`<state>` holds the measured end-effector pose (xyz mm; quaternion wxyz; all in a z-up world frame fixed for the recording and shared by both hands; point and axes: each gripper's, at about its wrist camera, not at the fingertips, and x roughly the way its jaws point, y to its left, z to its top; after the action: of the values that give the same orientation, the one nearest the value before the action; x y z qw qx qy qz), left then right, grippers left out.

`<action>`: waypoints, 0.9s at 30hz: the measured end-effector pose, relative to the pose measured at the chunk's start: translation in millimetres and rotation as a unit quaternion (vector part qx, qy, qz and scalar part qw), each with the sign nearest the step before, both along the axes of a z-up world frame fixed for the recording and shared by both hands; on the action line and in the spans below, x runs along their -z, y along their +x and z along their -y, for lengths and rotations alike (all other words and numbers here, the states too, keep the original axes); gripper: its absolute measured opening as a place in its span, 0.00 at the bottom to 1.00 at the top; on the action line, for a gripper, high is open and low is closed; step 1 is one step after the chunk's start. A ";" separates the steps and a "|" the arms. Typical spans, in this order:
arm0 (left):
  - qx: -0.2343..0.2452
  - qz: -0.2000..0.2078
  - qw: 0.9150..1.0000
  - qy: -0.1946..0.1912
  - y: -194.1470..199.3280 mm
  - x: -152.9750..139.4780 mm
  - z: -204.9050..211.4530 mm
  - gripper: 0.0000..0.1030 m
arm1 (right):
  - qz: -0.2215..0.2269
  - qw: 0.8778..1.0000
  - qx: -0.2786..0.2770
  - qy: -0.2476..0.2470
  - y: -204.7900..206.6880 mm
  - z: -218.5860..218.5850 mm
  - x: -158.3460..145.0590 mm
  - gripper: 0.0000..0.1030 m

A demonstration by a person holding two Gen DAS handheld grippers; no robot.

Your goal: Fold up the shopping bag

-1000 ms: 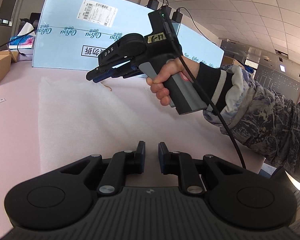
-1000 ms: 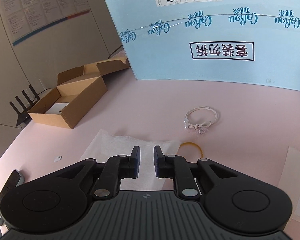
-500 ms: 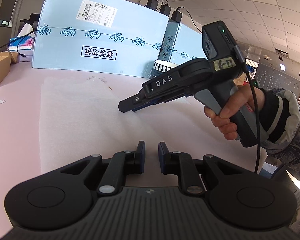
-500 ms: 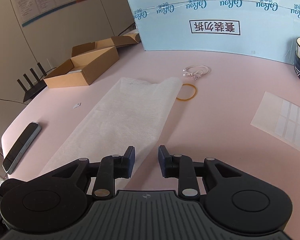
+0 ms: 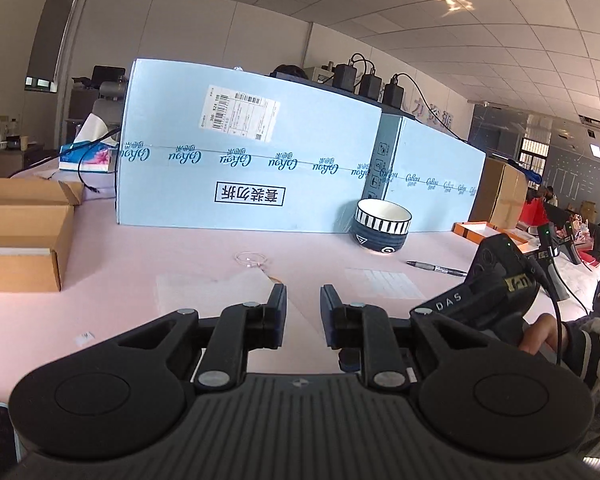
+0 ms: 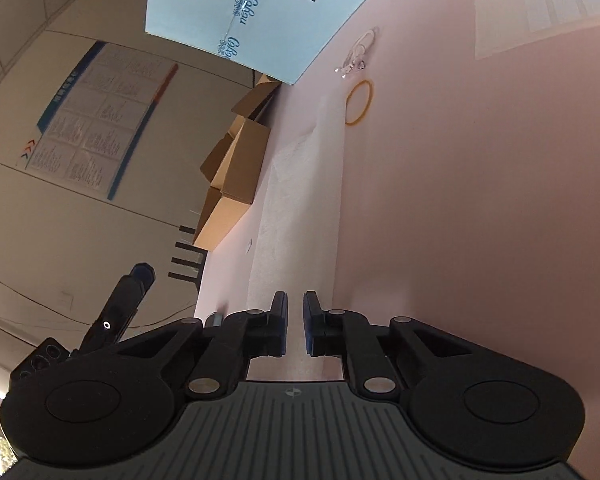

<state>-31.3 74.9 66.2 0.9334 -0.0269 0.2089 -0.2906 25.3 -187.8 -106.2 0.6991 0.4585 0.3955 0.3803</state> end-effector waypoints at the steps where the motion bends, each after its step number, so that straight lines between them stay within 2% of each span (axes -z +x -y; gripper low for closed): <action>1: 0.007 -0.009 1.000 0.012 15.1 1.6 7.8 0.16 | 0.000 1.000 -0.004 0.005 0.7 -0.2 -0.2 0.06; 3: 0.015 -0.020 0.999 0.046 47.0 9.1 26.2 0.11 | 0.000 1.000 -0.012 0.006 2.0 -1.8 -1.5 0.06; 6: 0.024 -0.043 0.995 0.082 83.2 29.6 49.3 0.06 | 0.000 0.999 -0.026 -0.023 4.3 -8.1 -6.3 0.04; 8: 0.026 -0.058 0.992 0.112 93.0 44.1 62.1 0.05 | -0.007 0.998 -0.036 -0.050 9.2 -12.9 -10.4 0.00; 12: 0.034 -0.080 0.984 0.152 100.2 70.4 76.5 0.05 | -0.002 0.996 -0.048 -0.074 9.4 -16.3 -13.1 0.00; 14: 0.034 -0.063 0.984 0.160 97.7 73.9 77.6 0.05 | 0.001 0.995 -0.049 -0.091 6.3 -18.3 -18.2 0.00; 27: 0.030 -0.051 0.985 0.163 95.7 76.6 78.0 0.06 | 0.033 0.980 -0.079 -0.180 -44.1 -25.4 -35.8 0.00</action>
<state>64.4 -3.2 -10.4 0.9041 0.1173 0.3017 -0.2791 -18.8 -162.3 -70.4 0.7507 0.2796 0.4695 0.3714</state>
